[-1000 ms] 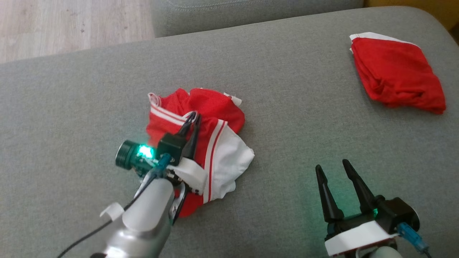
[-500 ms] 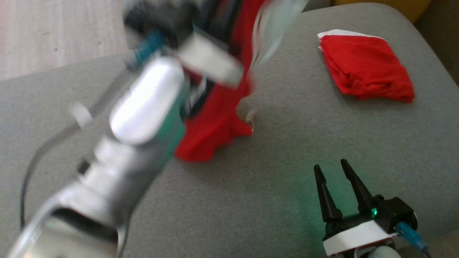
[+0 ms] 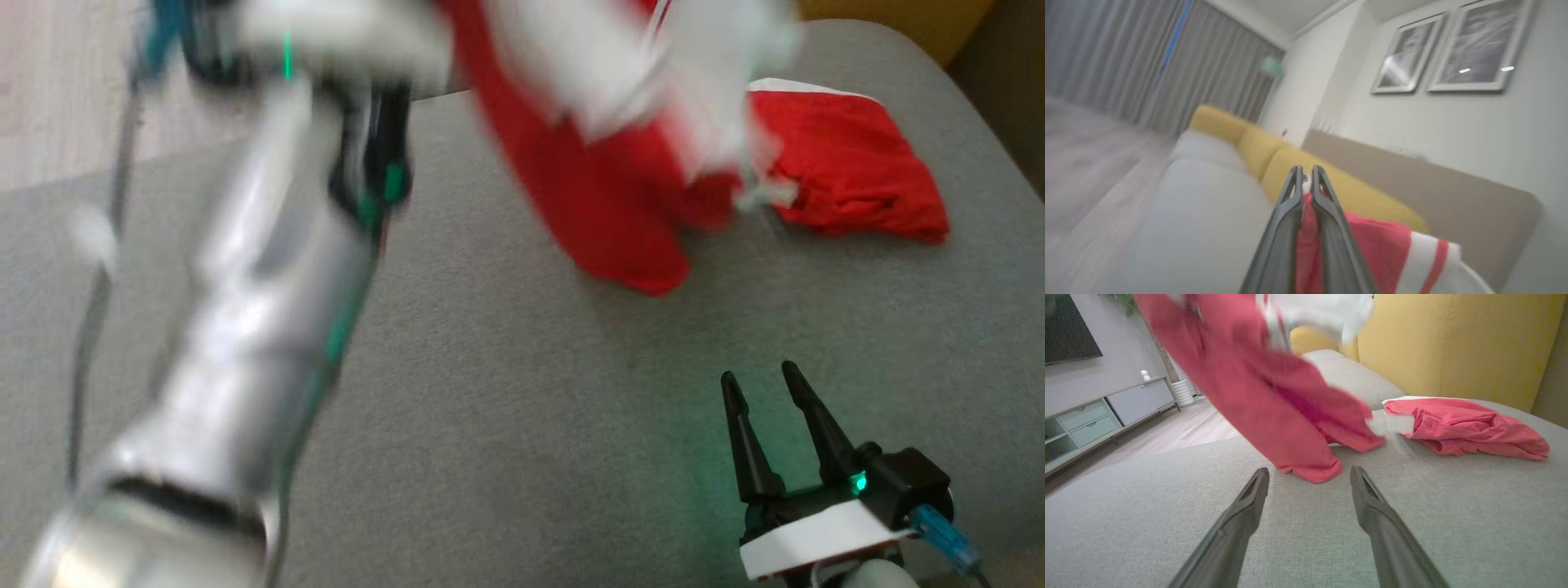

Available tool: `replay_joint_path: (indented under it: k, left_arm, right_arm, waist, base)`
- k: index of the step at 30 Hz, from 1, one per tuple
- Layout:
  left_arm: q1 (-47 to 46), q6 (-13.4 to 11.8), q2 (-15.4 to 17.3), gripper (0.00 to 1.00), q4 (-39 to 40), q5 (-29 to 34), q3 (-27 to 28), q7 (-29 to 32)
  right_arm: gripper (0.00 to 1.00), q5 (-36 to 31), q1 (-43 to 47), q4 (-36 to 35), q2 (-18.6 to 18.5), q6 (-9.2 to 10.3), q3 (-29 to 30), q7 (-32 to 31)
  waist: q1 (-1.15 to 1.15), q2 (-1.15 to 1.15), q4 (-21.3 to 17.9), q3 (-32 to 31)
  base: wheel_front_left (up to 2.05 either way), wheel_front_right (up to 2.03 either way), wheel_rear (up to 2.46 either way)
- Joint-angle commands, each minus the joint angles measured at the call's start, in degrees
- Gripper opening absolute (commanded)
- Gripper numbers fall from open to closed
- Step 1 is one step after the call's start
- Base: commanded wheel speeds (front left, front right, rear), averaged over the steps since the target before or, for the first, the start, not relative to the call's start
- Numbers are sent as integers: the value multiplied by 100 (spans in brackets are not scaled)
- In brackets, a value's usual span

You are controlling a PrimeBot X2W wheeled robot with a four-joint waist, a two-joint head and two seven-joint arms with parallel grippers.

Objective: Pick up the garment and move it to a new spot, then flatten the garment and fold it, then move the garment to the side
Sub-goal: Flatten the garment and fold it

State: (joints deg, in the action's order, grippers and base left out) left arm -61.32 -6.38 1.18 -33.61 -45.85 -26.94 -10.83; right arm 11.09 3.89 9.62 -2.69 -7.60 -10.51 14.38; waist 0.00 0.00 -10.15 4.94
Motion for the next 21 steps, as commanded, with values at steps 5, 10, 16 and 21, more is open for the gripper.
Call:
replay_joint_path:
  k: [5, 10, 16, 21]
  left_arm:
    - [1583, -162, 331, 0, -531, -405, 556, -257]
    - [2630, -95, 618, 0, -809, -382, 985, -405]
    - [3395, -33, 647, 47, -193, 371, 1769, -415]
    - [3887, -4, 495, 100, 224, 1231, 1945, -416]
  right_arm:
    - [100, -63, -206, -241, -20, 11, -42, 62]
    - [100, -132, -224, -261, -20, 11, 0, 62]
    - [100, -217, -164, -254, -20, 11, 53, 62]
    - [100, -247, -128, -224, -19, 11, 25, 62]
  waist:
    - [0, 0, 255, 157]
    - [0, 0, 373, 290]
    - [0, 0, 554, 337]
    - [0, 0, 670, 235]
  base:
    - [0, 0, 0]
    - [0, 0, 0]
    - [0, 0, 0]
    - [0, 0, 0]
